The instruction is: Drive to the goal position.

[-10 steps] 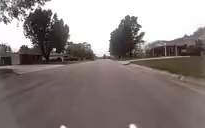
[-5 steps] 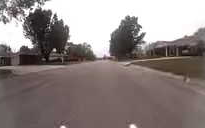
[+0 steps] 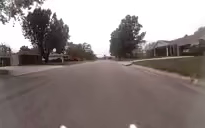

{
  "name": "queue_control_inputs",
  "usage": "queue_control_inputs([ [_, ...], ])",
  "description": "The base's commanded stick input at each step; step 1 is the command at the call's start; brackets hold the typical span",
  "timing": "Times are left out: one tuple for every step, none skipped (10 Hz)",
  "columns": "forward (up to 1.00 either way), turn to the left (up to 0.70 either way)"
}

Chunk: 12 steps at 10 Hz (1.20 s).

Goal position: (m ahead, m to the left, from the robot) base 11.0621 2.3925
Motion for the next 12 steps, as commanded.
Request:
queue_control_inputs([
  [0.5,0.0],
  [0.5,0.0],
  [0.5,0.0],
  [0.5,0.0],
  [0.5,0.0],
  [0.5,0.0],
  [0.5,0.0],
  [0.5,0.0],
  [0.5,0.0],
  [0.5,0.0],
  [0.5,0.0],
  [0.5,-0.11],
])
